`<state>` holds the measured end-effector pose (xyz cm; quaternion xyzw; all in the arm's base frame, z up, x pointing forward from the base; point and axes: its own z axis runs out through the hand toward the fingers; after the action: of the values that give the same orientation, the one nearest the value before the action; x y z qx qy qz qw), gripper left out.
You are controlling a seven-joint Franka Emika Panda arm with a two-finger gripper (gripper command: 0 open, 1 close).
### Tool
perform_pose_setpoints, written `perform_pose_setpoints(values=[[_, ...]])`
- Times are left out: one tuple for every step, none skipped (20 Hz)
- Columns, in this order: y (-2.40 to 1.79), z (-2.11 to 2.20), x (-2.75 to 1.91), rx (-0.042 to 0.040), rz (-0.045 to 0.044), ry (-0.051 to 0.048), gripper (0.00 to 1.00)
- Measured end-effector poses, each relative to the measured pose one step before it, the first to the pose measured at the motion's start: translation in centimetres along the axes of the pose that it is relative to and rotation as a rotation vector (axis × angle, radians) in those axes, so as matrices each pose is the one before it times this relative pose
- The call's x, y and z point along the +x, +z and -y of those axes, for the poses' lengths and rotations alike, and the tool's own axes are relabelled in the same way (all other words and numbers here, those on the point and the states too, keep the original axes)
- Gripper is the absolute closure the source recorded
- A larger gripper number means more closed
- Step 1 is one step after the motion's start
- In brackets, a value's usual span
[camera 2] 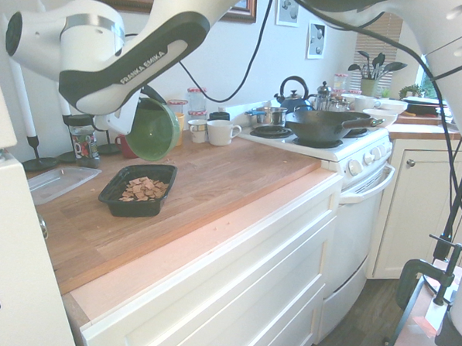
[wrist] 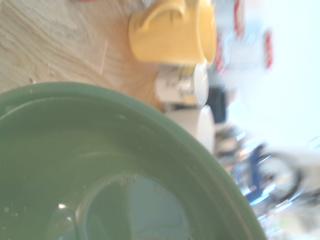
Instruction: Pour the cereal into the box
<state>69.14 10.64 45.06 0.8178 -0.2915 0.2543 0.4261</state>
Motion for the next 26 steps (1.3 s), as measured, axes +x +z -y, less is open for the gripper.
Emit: perform_pose_setpoints(values=[[1.024,-1.198,0.901,0.02918,0.06174,0.03202,1.00],[1.262,-1.124,0.897,0.02906,0.06277,0.03149,1.00],[1.440,-1.118,0.845,0.02986,0.06087,0.02641,1.00],[1.391,-1.042,0.654,0.02923,0.05939,0.02081,1.00],[1.406,-1.075,0.622,0.03114,0.05824,0.01893,1.00],[1.424,-1.152,0.671,0.03158,0.05691,0.01595,1.00],[1.412,-1.162,0.683,0.03384,0.05653,0.01472,1.00],[1.429,-1.145,0.744,0.03294,0.05460,0.01244,1.00],[1.429,-1.209,0.845,0.03317,0.05388,0.01098,1.00],[1.312,-1.172,0.896,0.03199,0.05131,0.01010,1.00],[1.102,-1.244,1.113,0.03285,0.05016,0.00850,1.00],[0.808,-1.234,1.110,0.03379,0.05044,0.00777,1.00],[0.550,-1.186,1.087,0.03719,0.04856,0.00564,1.00],[0.379,-1.198,1.061,0.03863,0.04519,0.00521,1.00],[0.215,-1.107,1.047,0.04616,0.04475,0.00449,1.00],[0.146,-0.920,0.922,0.04471,0.03917,0.00341,1.00],[0.154,-0.781,0.851,0.04504,0.03840,0.00184,1.00],[0.280,-0.664,0.792,0.04405,0.03964,0.00112,1.00],[0.365,-0.528,0.740,0.04062,0.03836,0.00050,1.00],[0.533,-0.448,0.715,0.02838,0.03456,-0.00086,1.00],[0.650,-0.418,0.799,0.01448,0.02369,0.00123,1.00],[0.710,-0.227,0.750,0.00448,0.01480,0.00304,1.00],[0.642,-0.101,0.682,0.00158,0.00739,0.00456,1.00],[0.519,-0.037,0.562,-0.00130,0.00491,0.00146,1.00],[0.351,-0.068,0.479,-0.00371,0.00244,0.00080,1.00],[0.148,-0.116,0.438,-0.00264,0.00006,0.00148,1.00]])
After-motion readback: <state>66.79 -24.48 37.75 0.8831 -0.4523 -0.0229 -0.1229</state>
